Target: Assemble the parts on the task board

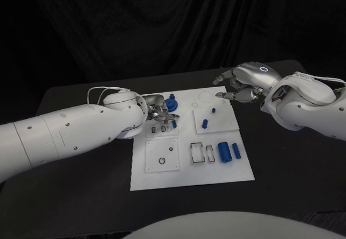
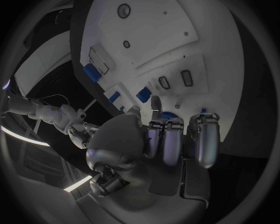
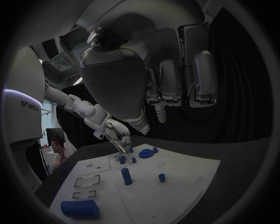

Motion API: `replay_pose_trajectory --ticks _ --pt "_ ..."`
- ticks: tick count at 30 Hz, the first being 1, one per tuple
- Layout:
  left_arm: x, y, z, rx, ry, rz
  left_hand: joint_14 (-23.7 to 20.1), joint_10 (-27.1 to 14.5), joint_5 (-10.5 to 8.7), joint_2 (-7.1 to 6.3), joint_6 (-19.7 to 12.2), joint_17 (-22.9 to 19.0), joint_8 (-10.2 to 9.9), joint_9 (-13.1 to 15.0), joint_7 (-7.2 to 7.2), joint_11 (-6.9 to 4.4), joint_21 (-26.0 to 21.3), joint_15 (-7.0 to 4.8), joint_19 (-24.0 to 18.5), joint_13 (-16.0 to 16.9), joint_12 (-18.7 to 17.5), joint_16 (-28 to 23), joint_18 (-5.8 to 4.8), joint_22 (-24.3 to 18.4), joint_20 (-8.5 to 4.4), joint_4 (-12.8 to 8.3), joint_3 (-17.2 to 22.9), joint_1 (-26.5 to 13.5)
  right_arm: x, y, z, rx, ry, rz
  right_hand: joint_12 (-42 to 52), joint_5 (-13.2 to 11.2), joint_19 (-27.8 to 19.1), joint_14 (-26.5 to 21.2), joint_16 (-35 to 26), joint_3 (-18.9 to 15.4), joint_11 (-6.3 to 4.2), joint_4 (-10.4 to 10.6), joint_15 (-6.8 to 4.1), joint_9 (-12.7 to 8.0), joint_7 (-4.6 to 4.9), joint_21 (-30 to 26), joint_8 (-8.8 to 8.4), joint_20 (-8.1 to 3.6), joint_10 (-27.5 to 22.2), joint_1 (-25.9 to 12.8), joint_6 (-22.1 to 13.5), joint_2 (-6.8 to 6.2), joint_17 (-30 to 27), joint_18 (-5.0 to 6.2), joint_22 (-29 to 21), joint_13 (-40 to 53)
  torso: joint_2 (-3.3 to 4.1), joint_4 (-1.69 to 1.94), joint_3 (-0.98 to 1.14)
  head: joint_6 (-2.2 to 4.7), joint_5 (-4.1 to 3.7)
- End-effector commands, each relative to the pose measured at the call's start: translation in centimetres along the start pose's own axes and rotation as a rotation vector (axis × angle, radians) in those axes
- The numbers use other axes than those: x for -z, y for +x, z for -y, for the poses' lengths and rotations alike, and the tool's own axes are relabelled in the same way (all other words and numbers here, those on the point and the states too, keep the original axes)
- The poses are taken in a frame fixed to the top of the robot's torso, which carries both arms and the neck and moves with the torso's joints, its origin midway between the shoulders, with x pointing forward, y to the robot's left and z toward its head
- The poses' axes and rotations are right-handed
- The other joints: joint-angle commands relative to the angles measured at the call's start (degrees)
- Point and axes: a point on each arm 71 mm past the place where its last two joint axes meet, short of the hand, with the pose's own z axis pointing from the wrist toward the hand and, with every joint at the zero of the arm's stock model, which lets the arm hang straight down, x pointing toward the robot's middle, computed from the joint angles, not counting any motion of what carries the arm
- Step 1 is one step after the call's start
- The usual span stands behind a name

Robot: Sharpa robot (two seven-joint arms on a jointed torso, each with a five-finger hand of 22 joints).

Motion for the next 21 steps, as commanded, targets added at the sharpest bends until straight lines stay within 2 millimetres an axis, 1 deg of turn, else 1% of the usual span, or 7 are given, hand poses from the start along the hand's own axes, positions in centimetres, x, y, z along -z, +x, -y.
replay_pose_trajectory --ticks 1,3,4,11,16,21 --pt "-0.03 0.03 0.45 -0.002 0.035 0.001 5.95 5.84 0.66 0.15 0.18 15.07 -0.55 0.1 -0.03 -0.21 -0.37 -0.31 -0.48 14.95 0.13 0.15 -0.77 5.45 0.03 -0.13 0.27 0.49 0.02 0.2 0.19 0.002 0.025 -0.018 0.15 0.3 5.94 6.0 0.16 -0.12 0.41 0.35 0.57 -0.07 -0.11 0.2 0.24 0.49 6.08 -0.48 0.42 0.32 15.09 -0.91 15.06 15.1 -0.04 -0.12 -0.07 0.0 0.17" --pt "-0.04 0.07 0.49 -0.004 0.035 -0.003 5.95 5.84 0.66 0.15 0.18 15.07 -0.55 0.1 -0.03 -0.21 -0.37 -0.31 -0.48 14.95 0.13 0.15 -0.77 5.45 0.03 -0.13 0.27 0.49 0.0 0.23 0.2 0.002 0.027 -0.021 0.15 0.31 5.94 6.0 0.16 -0.12 0.41 0.35 0.57 -0.07 -0.11 0.2 0.24 0.49 6.08 -0.49 0.43 0.33 15.09 -0.91 15.06 15.1 -0.07 -0.13 -0.09 0.0 0.2" --pt "-0.04 0.08 0.5 -0.005 0.036 -0.004 5.95 5.84 0.74 0.13 0.31 15.07 -0.59 0.13 -0.04 -0.22 -0.36 -0.31 -0.45 14.95 0.13 0.15 -0.78 5.48 0.03 -0.13 0.3 0.53 0.0 0.24 0.2 0.003 0.027 -0.022 0.15 0.31 5.94 6.0 0.16 -0.12 0.41 0.35 0.57 -0.07 -0.11 0.2 0.24 0.49 6.08 -0.49 0.43 0.33 15.09 -0.91 15.06 15.1 -0.1 -0.08 -0.13 0.0 0.15" --pt "-0.1 0.19 0.58 -0.011 0.033 -0.017 5.95 5.84 0.83 0.05 1.3 15.07 -0.75 0.29 -0.19 -0.32 -0.39 -0.37 -0.38 14.95 0.13 0.15 -0.79 5.55 0.01 -0.01 0.34 0.53 -0.06 0.31 0.15 0.003 0.028 -0.029 0.15 0.31 5.94 6.0 0.16 -0.12 0.42 0.35 0.58 -0.08 -0.1 0.2 0.24 0.5 6.08 -0.51 0.47 0.34 15.09 -0.91 15.06 15.1 -0.15 0.0 -0.16 0.0 0.18" --pt "-0.19 0.27 0.68 -0.014 0.03 -0.024 5.95 5.84 0.82 0.05 1.47 15.07 -0.78 0.31 -0.22 -0.35 -0.41 -0.39 -0.4 14.95 0.13 0.15 -0.78 5.53 0.0 0.01 0.34 0.52 -0.06 0.34 0.15 0.003 0.029 -0.034 0.15 0.31 5.94 6.0 0.16 -0.14 0.44 0.38 0.59 -0.1 -0.08 0.2 0.25 0.52 6.08 -0.59 0.56 0.38 15.09 -0.91 15.06 15.1 -0.14 -0.03 -0.2 0.0 0.32" --pt "-0.25 0.32 0.72 -0.016 0.027 -0.028 5.95 5.84 0.8 0.05 1.68 15.07 -0.83 0.34 -0.27 -0.38 -0.39 -0.41 -0.34 14.95 0.13 0.15 -0.79 5.59 -0.02 0.01 0.36 0.52 -0.03 0.36 0.14 0.003 0.029 -0.038 0.15 0.31 5.94 6.0 0.16 -0.17 0.45 0.42 0.61 -0.12 -0.07 0.2 0.25 0.55 6.08 -0.7 0.66 0.4 15.09 -0.91 15.06 15.1 -0.11 0.01 -0.19 0.0 0.3"
